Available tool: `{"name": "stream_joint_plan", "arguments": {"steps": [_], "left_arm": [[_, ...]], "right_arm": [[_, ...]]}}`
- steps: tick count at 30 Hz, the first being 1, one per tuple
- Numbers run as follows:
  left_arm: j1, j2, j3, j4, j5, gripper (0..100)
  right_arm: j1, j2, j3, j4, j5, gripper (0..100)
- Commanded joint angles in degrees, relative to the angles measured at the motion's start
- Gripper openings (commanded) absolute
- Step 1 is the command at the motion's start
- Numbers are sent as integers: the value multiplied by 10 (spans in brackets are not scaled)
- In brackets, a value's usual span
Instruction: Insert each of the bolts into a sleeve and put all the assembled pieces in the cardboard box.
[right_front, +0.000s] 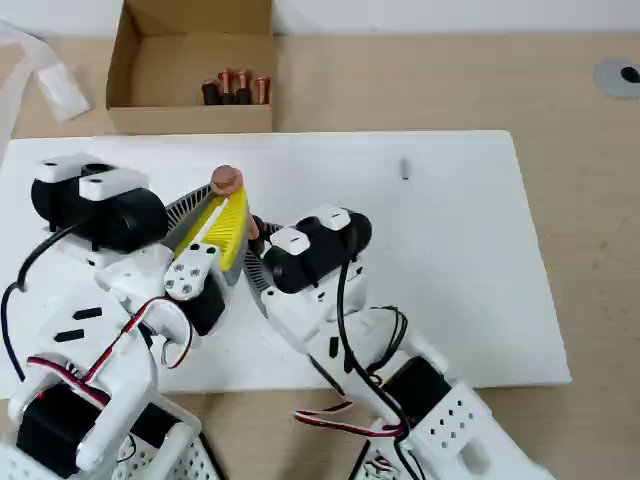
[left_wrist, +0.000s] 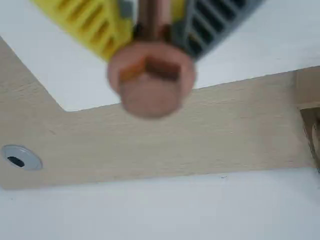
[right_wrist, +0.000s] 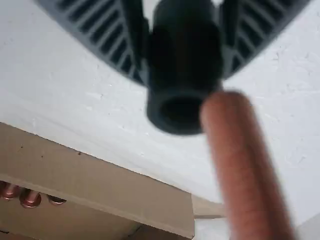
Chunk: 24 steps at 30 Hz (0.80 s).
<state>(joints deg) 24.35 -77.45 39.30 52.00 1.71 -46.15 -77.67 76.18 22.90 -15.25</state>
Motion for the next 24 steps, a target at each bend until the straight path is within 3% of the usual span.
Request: {"name": "stream_joint_plan", "arguments": {"steps": [1, 9, 24], "left_arm": [[4, 2, 2, -26, -25, 6], [-44, 2, 55, -98, -24, 6], [-35, 2, 61, -98, -21, 5]], "right_arm": [[-7, 0, -5, -12, -4, 9], [-7, 0, -5, -12, -4, 9], [-7, 0, -4, -12, -4, 9]]}}
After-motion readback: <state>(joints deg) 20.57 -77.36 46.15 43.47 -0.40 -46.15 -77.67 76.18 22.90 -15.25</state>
